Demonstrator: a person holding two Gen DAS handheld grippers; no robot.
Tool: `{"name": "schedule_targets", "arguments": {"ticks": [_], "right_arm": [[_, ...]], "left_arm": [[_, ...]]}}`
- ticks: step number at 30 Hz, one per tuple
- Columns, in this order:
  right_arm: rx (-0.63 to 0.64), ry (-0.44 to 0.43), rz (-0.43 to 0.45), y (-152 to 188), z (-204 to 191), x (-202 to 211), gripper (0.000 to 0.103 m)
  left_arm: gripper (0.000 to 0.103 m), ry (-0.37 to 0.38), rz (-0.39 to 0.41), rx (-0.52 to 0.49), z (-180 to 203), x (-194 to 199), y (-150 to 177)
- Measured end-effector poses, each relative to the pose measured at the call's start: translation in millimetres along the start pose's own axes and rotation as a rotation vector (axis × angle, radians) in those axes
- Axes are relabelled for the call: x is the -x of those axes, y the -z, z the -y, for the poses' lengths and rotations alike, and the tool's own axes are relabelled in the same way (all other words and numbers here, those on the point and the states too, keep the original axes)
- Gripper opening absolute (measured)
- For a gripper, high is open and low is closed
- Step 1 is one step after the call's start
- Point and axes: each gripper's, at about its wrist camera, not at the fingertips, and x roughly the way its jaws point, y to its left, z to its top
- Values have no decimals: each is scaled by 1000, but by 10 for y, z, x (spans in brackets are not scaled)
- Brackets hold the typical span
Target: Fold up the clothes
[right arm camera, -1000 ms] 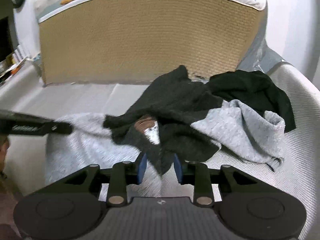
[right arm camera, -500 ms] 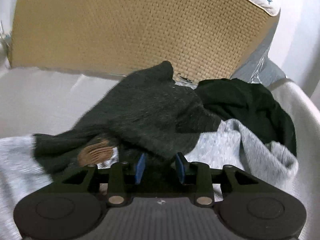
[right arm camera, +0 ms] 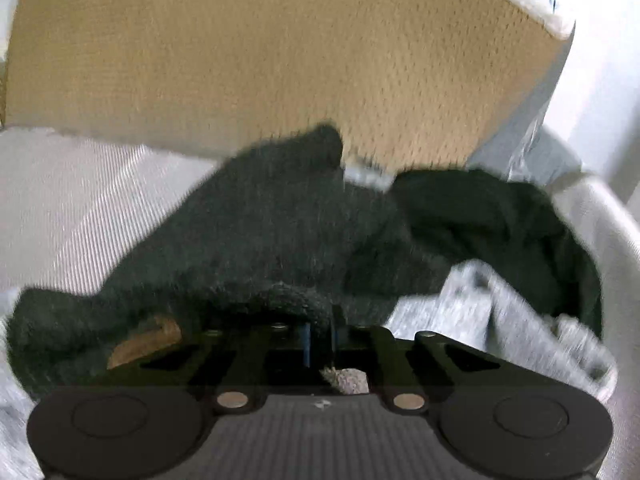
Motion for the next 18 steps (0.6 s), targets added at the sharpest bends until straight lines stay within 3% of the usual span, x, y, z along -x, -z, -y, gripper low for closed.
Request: {"name": "schedule_targets", "arguments": {"ticks": [4,12,18], "right_arm": [[-12,-28,74,-153,-19,205,9],[14,-220,228,-613,-342,717,8],[59,-347,267,-796,-658,1011,8]], "left_arm": [[37,4,4,-5,2,0,4],[46,-45,39,-57,-25,5,-22],[46,-72,70,-59,-125,-19,-102]]}}
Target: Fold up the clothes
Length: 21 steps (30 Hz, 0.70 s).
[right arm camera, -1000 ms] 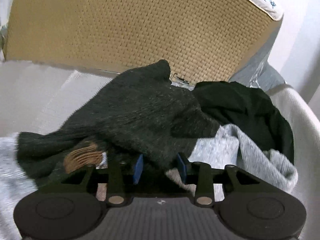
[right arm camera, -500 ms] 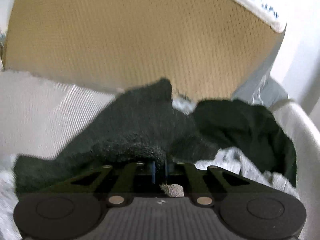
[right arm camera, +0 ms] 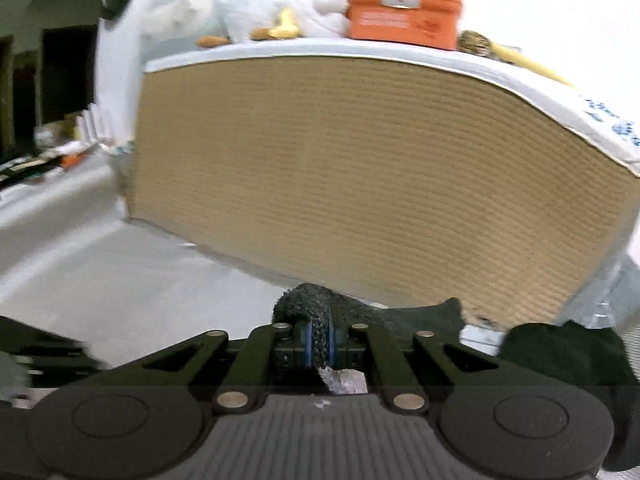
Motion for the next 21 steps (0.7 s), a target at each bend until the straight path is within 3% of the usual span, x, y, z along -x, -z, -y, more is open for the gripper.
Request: {"name": "schedule_targets", "arguments": {"ticks": [8,17,19,21], "right_arm": [[35,-132,12,-13,-197,116,8],[50,-241,-20,-7,-296,185,8],[32,-258,-25,2,-261,161,8],[22,-263,-29,22,-230,137,8]], "left_arm": [[46,-2,39,-65,-49,-81,-154],[48,-22,56,-94,-85,-135,-90],[45,-25,59,-95,-105,-137,-81],[34,-29,58,-98,-124,-155,-88]]}}
